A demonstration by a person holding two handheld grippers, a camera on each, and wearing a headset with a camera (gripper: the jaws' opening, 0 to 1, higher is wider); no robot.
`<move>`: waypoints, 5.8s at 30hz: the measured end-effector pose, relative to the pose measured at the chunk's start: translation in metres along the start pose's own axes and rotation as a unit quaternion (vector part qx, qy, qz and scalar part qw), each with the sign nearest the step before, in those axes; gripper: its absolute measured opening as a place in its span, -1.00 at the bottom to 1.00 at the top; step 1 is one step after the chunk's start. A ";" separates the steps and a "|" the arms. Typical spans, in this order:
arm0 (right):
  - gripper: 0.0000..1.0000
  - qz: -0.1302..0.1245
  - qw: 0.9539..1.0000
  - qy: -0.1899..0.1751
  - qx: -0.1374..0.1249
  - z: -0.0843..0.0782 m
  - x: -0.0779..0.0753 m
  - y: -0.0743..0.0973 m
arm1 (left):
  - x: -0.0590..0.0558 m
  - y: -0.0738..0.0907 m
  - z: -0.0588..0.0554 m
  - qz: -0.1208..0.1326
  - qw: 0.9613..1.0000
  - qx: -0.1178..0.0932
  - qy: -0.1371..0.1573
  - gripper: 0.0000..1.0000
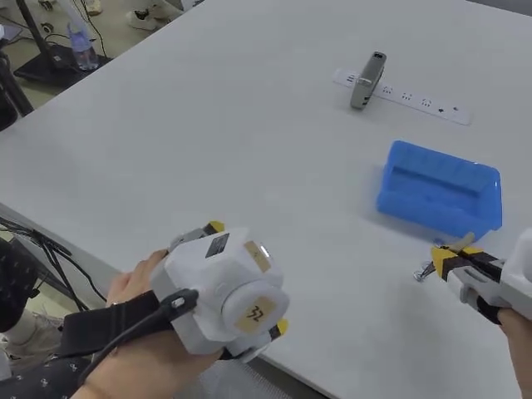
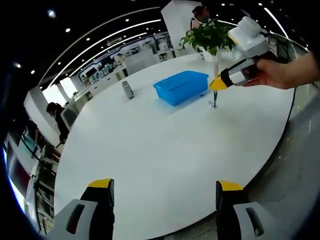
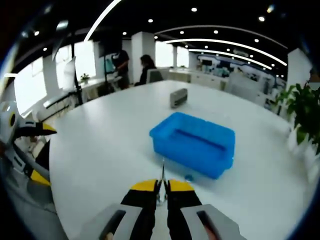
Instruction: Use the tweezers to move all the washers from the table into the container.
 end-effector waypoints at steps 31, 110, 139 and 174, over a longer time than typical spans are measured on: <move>-0.98 0.004 0.999 0.009 0.041 -0.001 0.001 0.001 | 0.002 0.000 0.000 0.003 1.000 -0.003 0.002 0.70; -0.97 -0.019 1.000 0.000 -0.023 0.090 -0.048 -0.051 | 0.001 -0.001 -0.004 0.002 1.000 0.011 -0.001 0.64; -0.96 -0.015 0.999 0.020 0.039 0.057 -0.049 -0.076 | 0.001 0.000 -0.003 -0.001 1.000 0.011 -0.002 0.63; -0.93 -0.005 0.999 0.003 0.044 0.059 -0.053 -0.084 | 0.001 -0.001 -0.004 0.003 1.000 0.014 -0.006 0.62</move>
Point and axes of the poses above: the centre of the closed fingertips' face, and the gripper's own axes: y roughly backward along the fingers, x roughly to its left, z roughly out of its top, the point moved 5 cm from there along y, roughly backward along the fingers, and after that the axes turned 7 degrees about -x, right-handed, at the moved point
